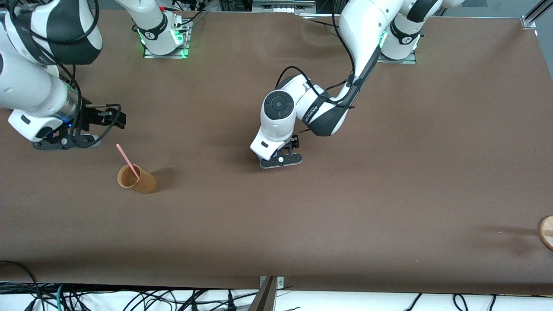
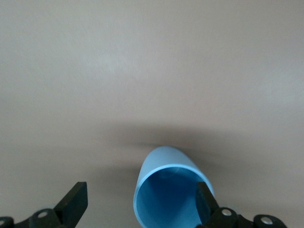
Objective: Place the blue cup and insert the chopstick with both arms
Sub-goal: 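Lower the blue cup and release it while the right gripper reaches the chopstick, then return the left gripper to rest while the right gripper nears the chopstick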
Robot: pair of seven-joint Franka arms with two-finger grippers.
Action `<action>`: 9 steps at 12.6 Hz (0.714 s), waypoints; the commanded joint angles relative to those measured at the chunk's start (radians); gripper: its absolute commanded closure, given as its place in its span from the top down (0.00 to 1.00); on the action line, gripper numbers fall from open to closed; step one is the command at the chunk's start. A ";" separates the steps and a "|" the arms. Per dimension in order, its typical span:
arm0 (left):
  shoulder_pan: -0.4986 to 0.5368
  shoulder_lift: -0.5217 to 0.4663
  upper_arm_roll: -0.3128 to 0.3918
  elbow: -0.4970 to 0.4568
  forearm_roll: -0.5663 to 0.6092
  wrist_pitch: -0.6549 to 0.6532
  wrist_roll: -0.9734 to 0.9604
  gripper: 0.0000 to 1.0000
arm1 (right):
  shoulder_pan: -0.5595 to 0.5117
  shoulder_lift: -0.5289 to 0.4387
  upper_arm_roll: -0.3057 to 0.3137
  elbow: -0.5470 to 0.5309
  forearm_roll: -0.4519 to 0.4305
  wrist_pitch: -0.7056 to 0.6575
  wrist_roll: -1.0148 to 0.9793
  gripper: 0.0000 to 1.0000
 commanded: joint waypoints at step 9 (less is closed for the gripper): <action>0.092 -0.324 0.069 -0.013 -0.003 -0.272 0.041 1.00 | -0.010 0.325 -0.005 0.245 -0.036 -0.176 -0.083 1.00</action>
